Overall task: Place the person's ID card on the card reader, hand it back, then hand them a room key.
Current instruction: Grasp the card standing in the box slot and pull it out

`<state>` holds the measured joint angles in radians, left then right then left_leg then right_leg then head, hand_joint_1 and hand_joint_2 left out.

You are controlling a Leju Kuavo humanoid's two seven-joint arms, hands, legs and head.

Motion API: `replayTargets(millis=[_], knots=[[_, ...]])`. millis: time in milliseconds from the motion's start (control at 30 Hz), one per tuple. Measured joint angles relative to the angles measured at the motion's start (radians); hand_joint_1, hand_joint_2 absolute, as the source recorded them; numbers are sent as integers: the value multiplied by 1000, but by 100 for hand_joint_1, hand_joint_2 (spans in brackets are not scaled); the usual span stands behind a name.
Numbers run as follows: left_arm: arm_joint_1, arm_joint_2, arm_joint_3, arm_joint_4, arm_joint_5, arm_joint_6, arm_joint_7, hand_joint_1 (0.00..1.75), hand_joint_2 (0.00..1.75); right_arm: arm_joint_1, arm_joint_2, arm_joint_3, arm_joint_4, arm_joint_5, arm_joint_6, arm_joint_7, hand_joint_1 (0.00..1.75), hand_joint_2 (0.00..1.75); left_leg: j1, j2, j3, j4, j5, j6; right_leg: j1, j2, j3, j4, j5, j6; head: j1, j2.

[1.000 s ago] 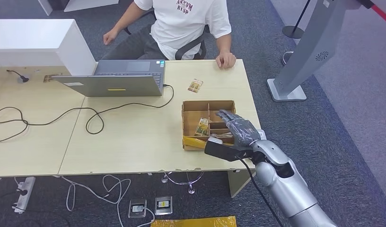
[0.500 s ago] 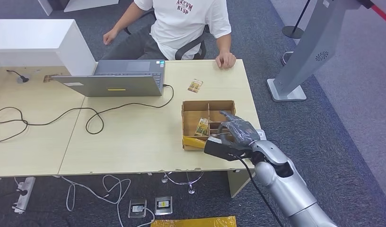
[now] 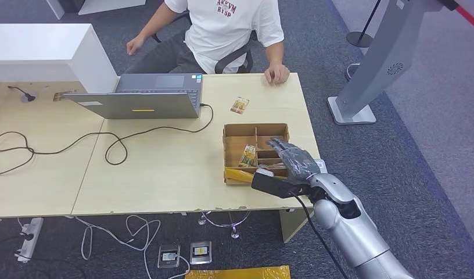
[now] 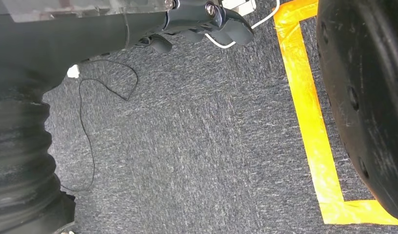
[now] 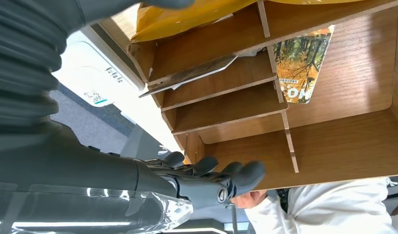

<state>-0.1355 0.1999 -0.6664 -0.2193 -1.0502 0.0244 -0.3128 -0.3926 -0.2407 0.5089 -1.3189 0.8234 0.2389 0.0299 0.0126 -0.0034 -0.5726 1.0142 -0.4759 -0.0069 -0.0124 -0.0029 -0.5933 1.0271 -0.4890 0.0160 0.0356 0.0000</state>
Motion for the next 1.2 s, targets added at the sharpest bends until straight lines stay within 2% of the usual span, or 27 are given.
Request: replayTargets(millis=[867, 900, 933, 1000, 1033, 1100, 1200], knots=[[3, -1, 0, 0, 10, -2, -3, 0, 175, -7, -2, -2, 42, 12, -7, -15, 0, 175, 0, 0, 0, 0, 0, 0, 0, 0, 0, 0, 0, 0, 0, 0], [3, -1, 0, 0, 10, -1, -3, 0, 175, -8, -3, -2, 43, 13, -7, -16, 10, 175, 0, 0, 0, 0, 0, 0, 0, 0, 0, 0, 0, 0, 0, 0], [3, -1, 0, 0, 11, -1, -3, 0, 175, -8, -3, -2, 45, 13, -7, -18, 41, 175, 0, 0, 0, 0, 0, 0, 0, 0, 0, 0, 0, 0, 0, 0], [4, -1, 0, 0, 12, 1, -3, 0, 175, -9, -4, -2, 47, 13, -5, -21, 118, 175, 0, 0, 0, 0, 0, 0, 0, 0, 0, 0, 0, 0, 0, 0], [5, -2, 1, 0, 12, 2, -3, 0, 175, -9, -5, -2, 48, 13, -5, -22, 147, 175, 0, 0, 0, 0, 0, 0, 0, 0, 0, 0, 0, 0, 0, 0], [6, -2, 1, 0, 12, 3, -3, 0, 175, -9, -6, -2, 49, 12, -3, -24, 164, 175, 0, 0, 0, 0, 0, 0, 0, 0, 0, 0, 0, 0, 0, 0], [7, -2, 1, 0, 12, 4, -3, 0, 175, -10, -6, -2, 49, 11, -3, -28, 175, 175, 0, 0, 0, 0, 0, 0, 0, 0, 0, 0, 0, 0, 0, 0]])
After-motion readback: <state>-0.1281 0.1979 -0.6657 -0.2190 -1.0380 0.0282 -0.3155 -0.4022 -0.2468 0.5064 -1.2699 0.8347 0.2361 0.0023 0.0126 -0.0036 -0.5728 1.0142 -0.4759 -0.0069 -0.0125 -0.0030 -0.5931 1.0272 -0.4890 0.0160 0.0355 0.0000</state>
